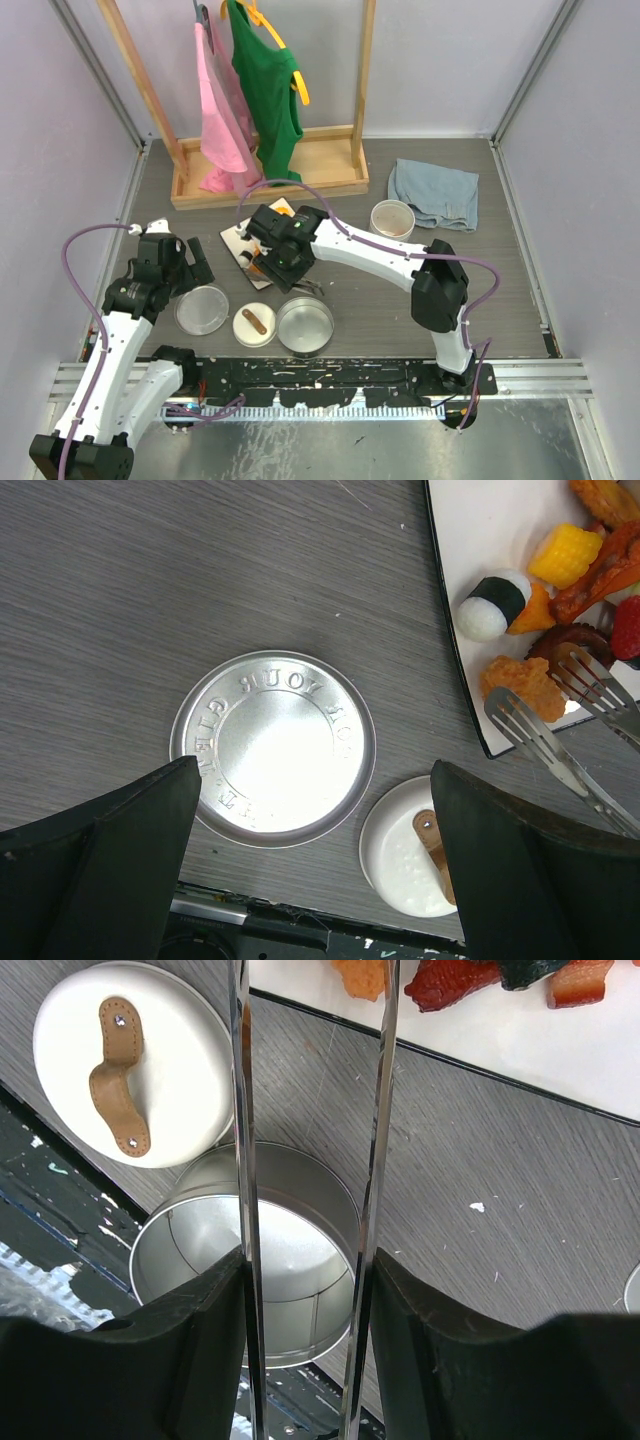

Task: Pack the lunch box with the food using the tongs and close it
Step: Pick up the fake food from the plate.

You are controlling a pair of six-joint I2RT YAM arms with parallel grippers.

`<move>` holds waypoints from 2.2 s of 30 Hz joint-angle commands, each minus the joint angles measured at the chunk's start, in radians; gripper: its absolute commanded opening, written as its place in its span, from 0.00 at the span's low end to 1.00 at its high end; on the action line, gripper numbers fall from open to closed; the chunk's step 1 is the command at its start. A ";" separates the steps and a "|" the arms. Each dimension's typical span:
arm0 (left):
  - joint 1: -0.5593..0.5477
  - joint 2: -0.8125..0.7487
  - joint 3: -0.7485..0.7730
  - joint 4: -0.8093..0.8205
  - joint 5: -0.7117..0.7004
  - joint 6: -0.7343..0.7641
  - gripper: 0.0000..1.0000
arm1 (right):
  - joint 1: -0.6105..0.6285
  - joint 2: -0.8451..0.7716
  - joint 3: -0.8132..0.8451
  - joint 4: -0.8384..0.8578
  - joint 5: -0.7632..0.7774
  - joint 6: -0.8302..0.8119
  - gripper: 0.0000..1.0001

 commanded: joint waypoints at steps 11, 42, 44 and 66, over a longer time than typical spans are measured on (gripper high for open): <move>0.004 -0.006 0.007 0.032 -0.016 -0.013 0.99 | 0.050 0.048 0.125 -0.102 0.095 -0.052 0.52; 0.004 -0.009 0.006 0.033 -0.020 -0.013 0.99 | 0.032 0.020 0.124 -0.032 0.101 0.028 0.38; 0.004 -0.007 0.008 0.027 -0.022 -0.013 0.99 | 0.022 -0.001 0.105 -0.007 0.074 0.049 0.36; 0.004 -0.004 0.006 0.033 -0.019 -0.013 1.00 | -0.185 -0.360 -0.118 0.108 -0.019 0.211 0.32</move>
